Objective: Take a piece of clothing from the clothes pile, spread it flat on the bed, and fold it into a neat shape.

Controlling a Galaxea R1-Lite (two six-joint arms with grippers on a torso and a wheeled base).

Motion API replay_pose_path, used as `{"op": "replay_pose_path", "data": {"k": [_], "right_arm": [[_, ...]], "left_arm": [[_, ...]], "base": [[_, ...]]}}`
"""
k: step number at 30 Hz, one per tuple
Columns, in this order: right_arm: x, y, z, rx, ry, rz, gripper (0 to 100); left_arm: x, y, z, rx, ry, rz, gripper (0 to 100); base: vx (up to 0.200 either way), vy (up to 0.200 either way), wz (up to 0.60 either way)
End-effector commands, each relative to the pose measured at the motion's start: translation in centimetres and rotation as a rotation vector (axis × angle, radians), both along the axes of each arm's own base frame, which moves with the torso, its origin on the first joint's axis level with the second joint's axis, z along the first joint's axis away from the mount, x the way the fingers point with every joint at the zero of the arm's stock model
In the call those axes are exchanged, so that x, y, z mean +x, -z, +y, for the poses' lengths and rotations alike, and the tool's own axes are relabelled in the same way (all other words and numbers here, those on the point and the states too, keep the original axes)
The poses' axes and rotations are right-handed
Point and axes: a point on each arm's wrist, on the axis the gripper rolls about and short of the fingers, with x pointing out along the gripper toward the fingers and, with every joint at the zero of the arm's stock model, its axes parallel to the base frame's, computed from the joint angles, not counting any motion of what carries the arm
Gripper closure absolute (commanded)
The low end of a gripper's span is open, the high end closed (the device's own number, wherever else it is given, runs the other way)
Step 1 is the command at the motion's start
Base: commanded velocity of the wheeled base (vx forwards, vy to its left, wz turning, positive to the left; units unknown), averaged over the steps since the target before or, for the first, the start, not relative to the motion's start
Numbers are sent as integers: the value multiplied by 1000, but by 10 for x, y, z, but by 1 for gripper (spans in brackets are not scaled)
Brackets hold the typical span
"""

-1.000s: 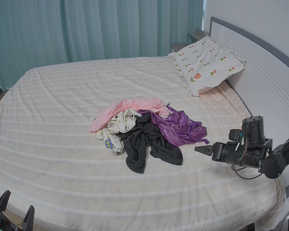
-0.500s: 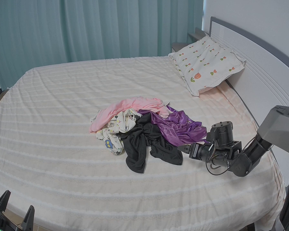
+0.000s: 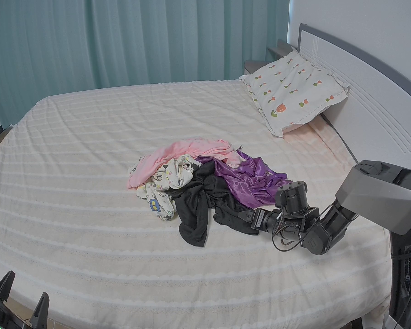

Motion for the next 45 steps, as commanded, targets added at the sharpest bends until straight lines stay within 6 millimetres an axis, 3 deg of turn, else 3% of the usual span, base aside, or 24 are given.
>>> {"op": "replay_pose_path", "data": {"k": [1,7,23,24,34,37,42,44,45], "right_arm": [[1,11,8,-10,-15,17,0],[7,32,18,-52,19,13,0],[18,36,29,-12,18,-51,0],[18,39,30,-12,16,-48,100],[20,34,30,48,50,-45,100],[14,22,27,97,70,-64,100],[-23,-16,6,162,51,-85,100],[-31,-22,0,174,49,-87,100],[-49,-35,-12,204,50,-101,100]], "left_arm": [[0,5,0,0,0,6,0],[0,5,0,0,-1,6,0],[0,5,0,0,0,6,0],[0,5,0,0,0,6,0],[0,5,0,0,0,6,0],[0,5,0,0,0,6,0],[0,5,0,0,0,6,0],[0,5,0,0,0,5,0],[0,5,0,0,0,6,0]], "base": [[0,0,0],[0,0,0],[0,0,0],[0,0,0],[0,0,0],[0,0,0],[0,0,0],[0,0,0],[0,0,0]]}}
